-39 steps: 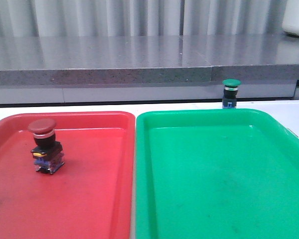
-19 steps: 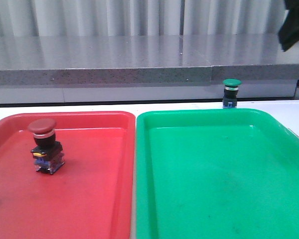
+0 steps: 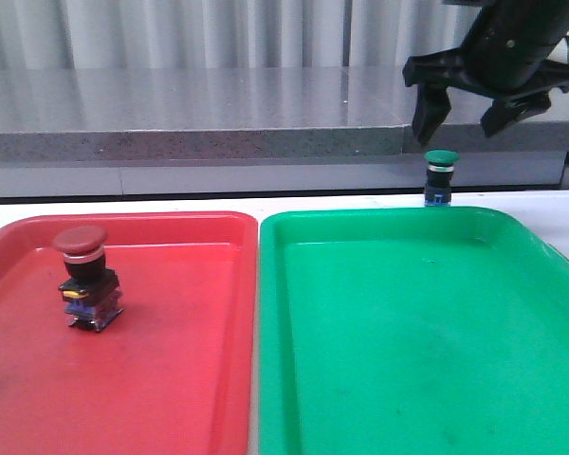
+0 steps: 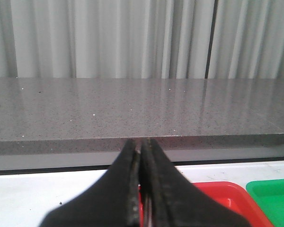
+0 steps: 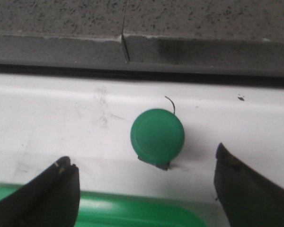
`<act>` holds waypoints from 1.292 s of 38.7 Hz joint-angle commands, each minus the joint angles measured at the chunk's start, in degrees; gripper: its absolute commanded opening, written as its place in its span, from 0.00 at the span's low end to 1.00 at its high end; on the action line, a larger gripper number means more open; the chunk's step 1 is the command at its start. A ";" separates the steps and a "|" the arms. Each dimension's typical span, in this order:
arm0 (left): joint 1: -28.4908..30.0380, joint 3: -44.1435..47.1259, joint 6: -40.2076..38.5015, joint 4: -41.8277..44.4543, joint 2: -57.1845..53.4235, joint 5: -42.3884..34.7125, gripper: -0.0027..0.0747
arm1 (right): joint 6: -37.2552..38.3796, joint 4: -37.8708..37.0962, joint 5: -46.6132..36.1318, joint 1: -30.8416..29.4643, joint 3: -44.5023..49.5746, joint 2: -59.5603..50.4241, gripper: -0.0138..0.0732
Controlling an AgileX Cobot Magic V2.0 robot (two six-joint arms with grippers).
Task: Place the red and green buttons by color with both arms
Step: 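Lower the right gripper onto the green button and close it, then carry the green button into the green tray and release it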
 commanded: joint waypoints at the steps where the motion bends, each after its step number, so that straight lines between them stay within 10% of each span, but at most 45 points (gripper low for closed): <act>1: 0.03 -1.30 -0.44 -0.25 0.70 -4.76 0.01 | 0.84 -0.39 -1.46 -0.32 -5.90 1.13 0.85; 18: 0.03 -1.30 -0.44 -0.25 0.70 -4.76 0.01 | 0.95 -0.66 -0.60 -0.98 -13.20 9.32 0.82; 34: 0.03 -1.30 -0.44 -0.25 0.70 -4.76 0.01 | 0.95 -0.66 0.61 -0.98 -13.20 8.57 0.39; 50: 0.03 -1.30 -0.44 -0.25 0.70 -4.76 0.01 | -0.19 -0.66 4.24 -0.05 -12.35 -1.82 0.39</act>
